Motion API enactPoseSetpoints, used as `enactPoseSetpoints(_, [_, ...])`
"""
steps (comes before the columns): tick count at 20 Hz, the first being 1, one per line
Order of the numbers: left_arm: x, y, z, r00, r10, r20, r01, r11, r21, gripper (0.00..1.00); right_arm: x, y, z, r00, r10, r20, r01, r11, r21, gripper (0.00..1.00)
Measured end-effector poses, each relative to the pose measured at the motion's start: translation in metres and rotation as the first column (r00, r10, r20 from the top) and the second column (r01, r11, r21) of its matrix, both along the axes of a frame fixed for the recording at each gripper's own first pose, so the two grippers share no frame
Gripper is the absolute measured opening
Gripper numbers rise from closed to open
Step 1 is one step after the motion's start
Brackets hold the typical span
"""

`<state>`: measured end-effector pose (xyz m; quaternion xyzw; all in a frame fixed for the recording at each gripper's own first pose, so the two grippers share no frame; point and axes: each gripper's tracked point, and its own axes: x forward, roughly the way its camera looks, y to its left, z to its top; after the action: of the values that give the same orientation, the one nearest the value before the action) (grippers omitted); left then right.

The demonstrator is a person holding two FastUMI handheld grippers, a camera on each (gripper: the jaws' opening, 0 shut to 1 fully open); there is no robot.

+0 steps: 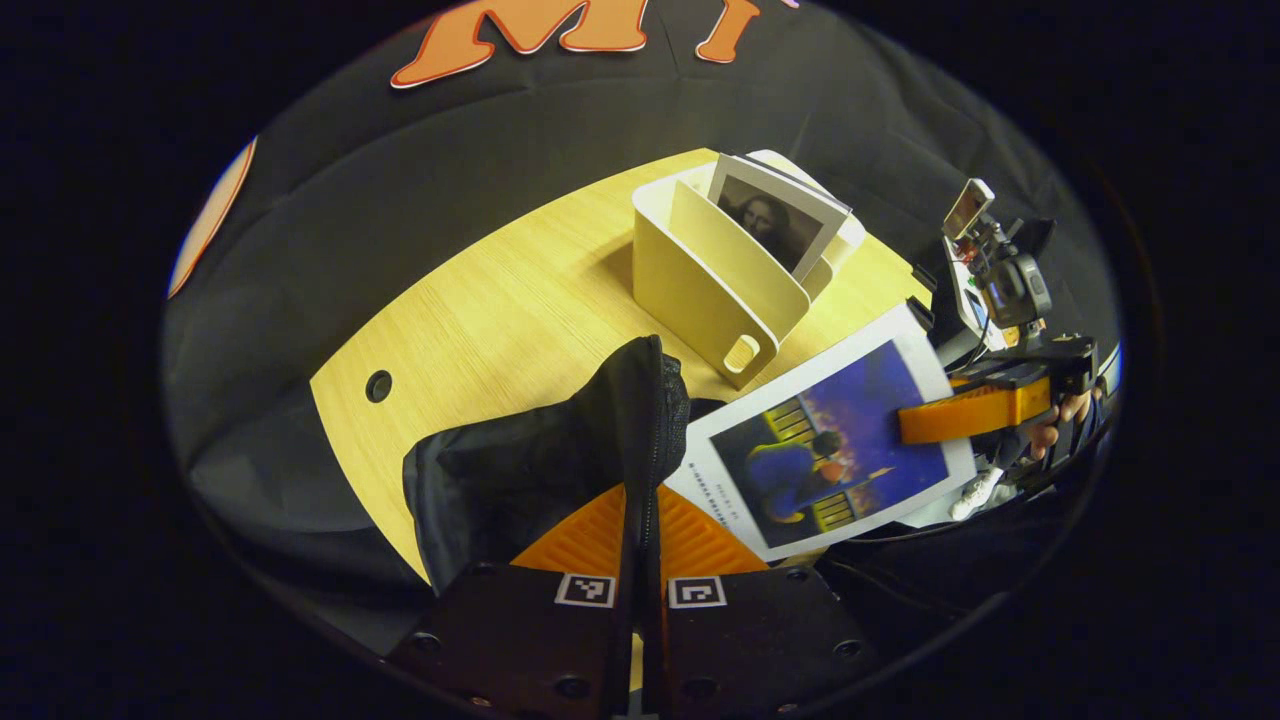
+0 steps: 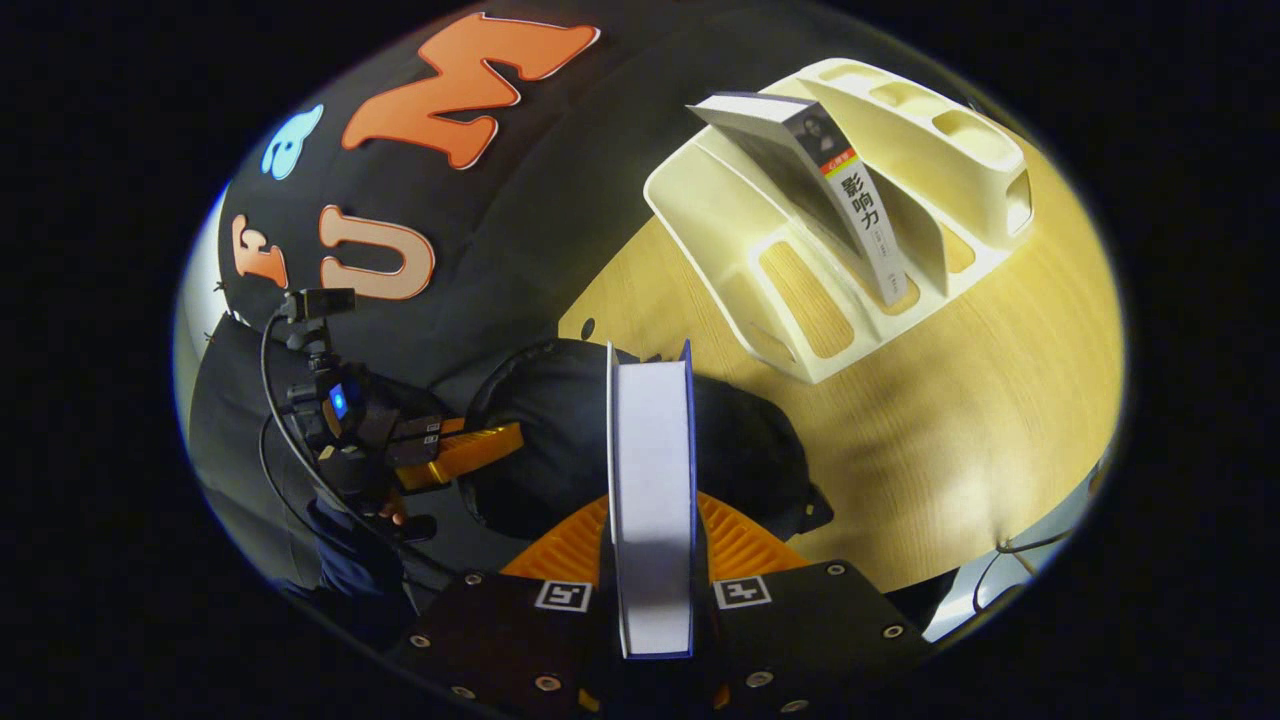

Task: Open the schoolbag, grab two books from the bookshelf and put them into the schoolbag.

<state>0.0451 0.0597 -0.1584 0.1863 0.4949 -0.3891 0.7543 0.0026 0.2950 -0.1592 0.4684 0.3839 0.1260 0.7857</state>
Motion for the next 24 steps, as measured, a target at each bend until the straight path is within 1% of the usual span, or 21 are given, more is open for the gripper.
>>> enactPoseSetpoints(2, [-0.002, -0.001, -0.007, 1.000, 0.012, -0.002, -0.012, 1.000, -0.007, 0.05, 0.011, 0.012, -0.003, 1.000, -0.012, 0.001, 0.012, 1.000, 0.028, 0.30])
enactPoseSetpoints(9, [-0.015, -0.021, 0.023, 0.999, 0.036, -0.007, -0.037, 0.998, -0.043, 0.06, 0.042, 0.052, -0.030, 0.999, -0.050, -0.020, 0.052, 0.992, 0.115, 0.30])
enactPoseSetpoints(14, [-0.044, -0.054, 0.029, 0.999, 0.037, -0.013, -0.038, 0.997, -0.070, 0.06, 0.060, 0.081, -0.043, 0.997, -0.072, -0.008, 0.072, 0.988, 0.138, 0.30])
enactPoseSetpoints(17, [-0.053, -0.059, 0.043, 0.999, 0.044, -0.011, -0.045, 0.996, -0.081, 0.06, 0.069, 0.097, -0.049, 0.997, -0.077, -0.017, 0.079, 0.983, 0.164, 0.30])
enactPoseSetpoints(19, [-0.053, -0.048, 0.050, 0.999, 0.046, -0.011, -0.047, 0.995, -0.087, 0.06, 0.073, 0.104, -0.051, 0.997, -0.073, -0.005, 0.073, 0.984, 0.165, 0.30])
enactPoseSetpoints(22, [-0.057, -0.040, 0.053, 0.999, 0.053, -0.009, -0.054, 0.995, -0.089, 0.06, 0.077, 0.109, -0.057, 0.998, -0.053, -0.028, 0.057, 0.984, 0.167, 0.34])
enactPoseSetpoints(23, [-0.054, -0.034, 0.050, 0.998, 0.061, -0.008, -0.062, 0.994, -0.090, 0.06, 0.075, 0.110, -0.060, 0.998, -0.046, -0.038, 0.051, 0.988, 0.145, 0.35])
enactPoseSetpoints(24, [-0.051, -0.030, 0.047, 0.998, 0.069, -0.009, -0.070, 0.994, -0.088, 0.06, 0.070, 0.107, -0.067, 0.998, -0.026, -0.062, 0.032, 0.994, 0.102, 0.39])
